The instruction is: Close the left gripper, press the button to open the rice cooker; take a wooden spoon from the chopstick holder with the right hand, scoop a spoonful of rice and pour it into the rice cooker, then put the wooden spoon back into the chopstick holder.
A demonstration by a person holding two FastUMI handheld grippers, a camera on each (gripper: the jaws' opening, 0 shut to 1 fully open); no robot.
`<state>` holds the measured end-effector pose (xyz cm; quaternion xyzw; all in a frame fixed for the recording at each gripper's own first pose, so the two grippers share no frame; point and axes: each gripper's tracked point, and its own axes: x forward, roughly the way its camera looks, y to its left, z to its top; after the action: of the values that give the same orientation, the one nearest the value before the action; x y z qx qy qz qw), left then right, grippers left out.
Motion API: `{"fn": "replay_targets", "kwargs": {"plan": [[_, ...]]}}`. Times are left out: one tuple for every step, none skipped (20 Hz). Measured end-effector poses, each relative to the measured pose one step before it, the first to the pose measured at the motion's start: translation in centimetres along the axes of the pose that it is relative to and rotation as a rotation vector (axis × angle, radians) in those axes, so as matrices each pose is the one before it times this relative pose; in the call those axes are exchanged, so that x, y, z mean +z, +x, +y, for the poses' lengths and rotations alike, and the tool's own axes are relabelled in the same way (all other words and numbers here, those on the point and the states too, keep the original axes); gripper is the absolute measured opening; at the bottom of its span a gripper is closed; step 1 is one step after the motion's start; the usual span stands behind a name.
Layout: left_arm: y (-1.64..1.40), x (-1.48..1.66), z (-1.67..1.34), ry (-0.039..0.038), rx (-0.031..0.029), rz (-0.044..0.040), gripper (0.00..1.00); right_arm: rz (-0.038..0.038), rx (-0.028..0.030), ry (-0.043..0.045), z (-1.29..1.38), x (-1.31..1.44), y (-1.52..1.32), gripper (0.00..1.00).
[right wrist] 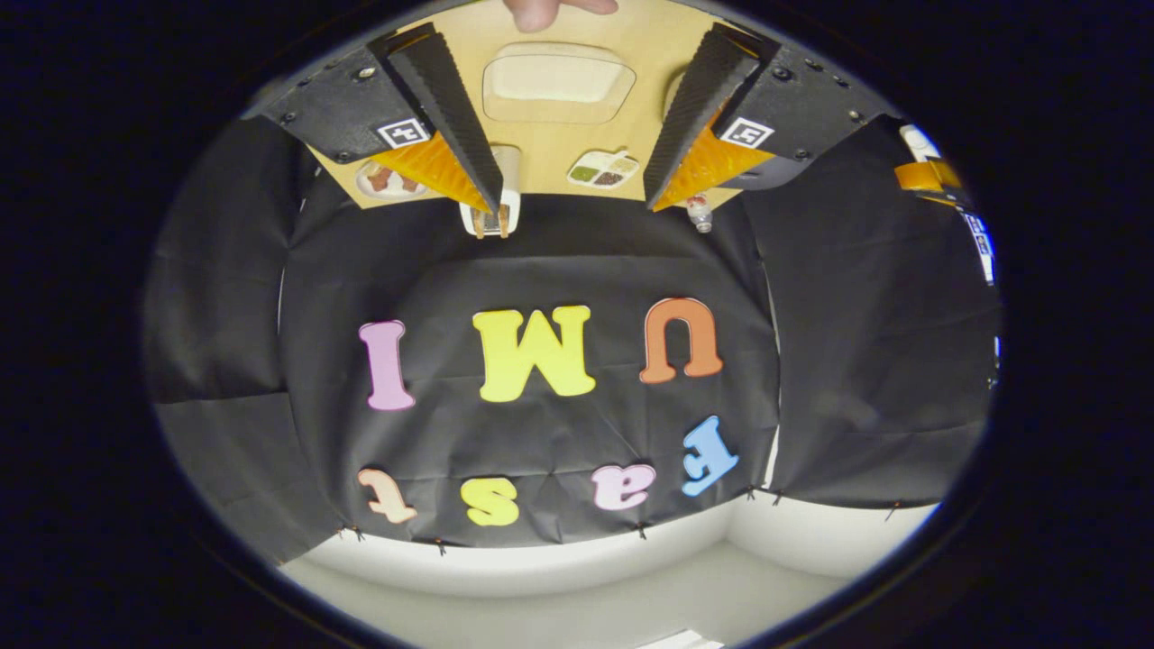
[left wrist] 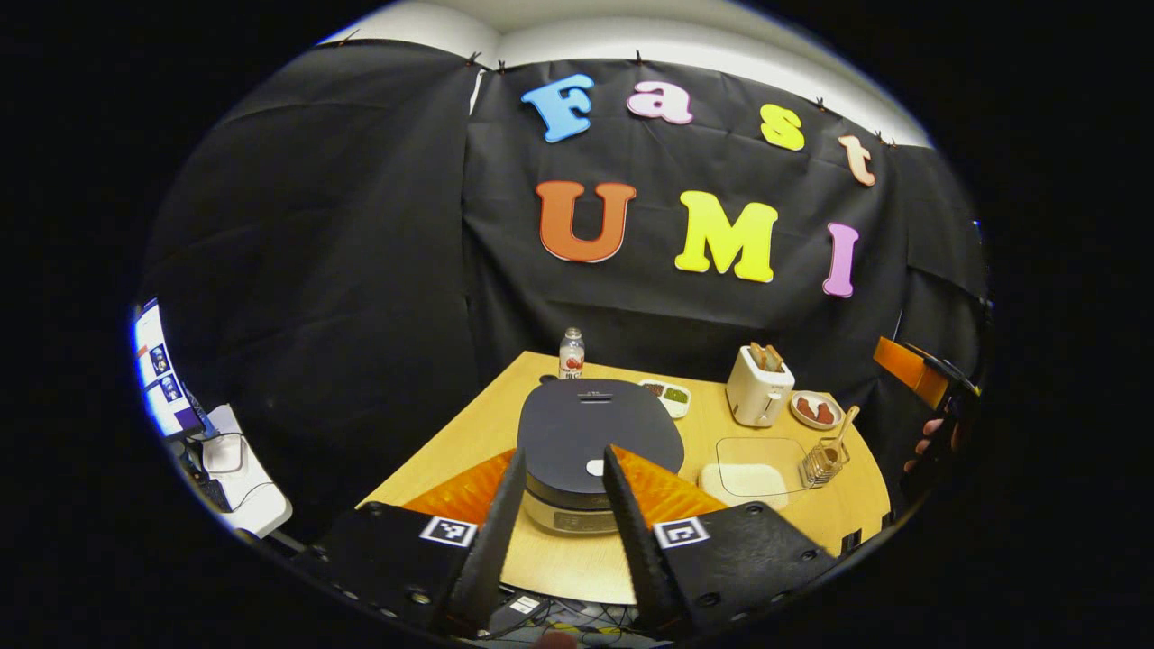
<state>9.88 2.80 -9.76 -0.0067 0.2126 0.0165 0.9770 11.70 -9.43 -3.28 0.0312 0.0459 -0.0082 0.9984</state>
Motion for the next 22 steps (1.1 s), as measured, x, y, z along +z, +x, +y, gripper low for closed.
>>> {"fn": "replay_targets", "kwargs": {"plan": [[1.137,0.178,-0.144,0.00309,-0.00342,0.03018,0.46,0.00808,-0.01113,0.00746,-1.008,-0.289,0.513,1.00],[0.736,-0.243,-0.369,-0.00610,-0.00733,0.02852,0.30,0.00641,-0.01273,0.00659,-0.963,-0.194,0.498,1.00],[0.657,-0.060,0.268,-0.00907,0.01365,0.02641,0.23,0.00731,-0.01435,0.00897,-0.848,-0.263,0.499,1.00],[1.046,-0.327,-0.338,-0.01912,-0.00654,0.03316,0.00,0.01057,-0.01213,0.01162,-0.814,-0.206,0.486,1.00],[1.052,-0.434,-0.745,-0.01645,-0.01793,0.03315,0.01,0.01521,-0.01088,0.00671,-0.659,-0.372,0.401,1.00],[1.169,-0.202,-0.594,-0.00956,-0.00762,0.03057,0.01,0.01196,-0.01103,0.00030,-0.684,-0.205,0.417,1.00],[0.993,-0.160,-0.269,-0.00624,-0.00037,0.02334,0.01,-0.00013,-0.01246,0.00003,-0.787,0.029,0.196,1.00],[1.901,-0.299,-0.484,-0.01612,-0.00954,0.01897,0.00,-0.00208,-0.01427,0.00198,-0.714,0.095,0.245,1.00],[0.064,-0.275,-0.937,-0.02119,-0.02400,0.02916,0.00,0.00525,-0.00977,0.00497,-0.605,-0.413,0.263,1.00],[1.041,-0.272,-0.468,-0.01055,-0.00754,0.02922,0.00,0.01567,-0.00441,0.00726,-0.281,-0.501,0.311,1.00],[0.855,-0.109,-0.184,-0.00283,-0.00496,0.02007,0.00,0.01926,0.00028,0.00578,-0.096,-0.564,0.260,1.00],[0.907,-0.187,-0.227,-0.00163,-0.00645,0.02353,0.00,0.00917,-0.00216,0.00288,-0.165,-0.329,0.210,1.00],[0.894,-0.138,-0.073,-0.00287,-0.00243,0.02650,0.00,0.00115,-0.00728,0.00164,-0.328,-0.024,0.194,1.00],[0.704,-0.121,-0.047,-0.00282,-0.00416,0.02812,0.00,0.00271,-0.00649,0.00068,-0.320,-0.067,0.172,1.00],[0.611,-0.141,0.223,-0.00086,0.00719,0.02066,0.00,0.00454,-0.00242,0.00112,-0.216,-0.301,0.075,1.00],[0.518,-0.059,0.433,-0.00135,0.00956,0.01833,0.00,-0.00174,-0.00335,0.00153,-0.333,0.016,0.187,1.00],[0.422,-0.119,0.125,-0.00185,0.00403,0.01350,0.00,0.00037,-0.00794,-0.00028,-0.473,-0.062,0.135,1.00],[0.274,0.003,0.094,-0.00189,0.00404,0.00868,0.00,0.00216,-0.00663,0.00148,-0.418,-0.086,0.175,1.00],[0.298,-0.030,0.076,-0.00288,0.00252,0.00893,0.00,0.00414,-0.00598,0.00375,-0.320,-0.169,0.184,1.00],[0.144,-0.027,-0.042,-0.00564,0.00074,0.00223,0.00,0.00519,-0.00487,0.00402,-0.372,-0.105,0.216,1.00],[0.235,-0.103,0.010,-0.00703,0.00028,0.00359,0.00,0.00272,-0.00575,0.00487,-0.289,-0.171,0.141,1.00],[0.136,-0.329,0.126,-0.00475,0.00078,0.01065,0.00,0.00105,-0.00611,0.00518,-0.260,-0.089,0.089,1.00]]}}
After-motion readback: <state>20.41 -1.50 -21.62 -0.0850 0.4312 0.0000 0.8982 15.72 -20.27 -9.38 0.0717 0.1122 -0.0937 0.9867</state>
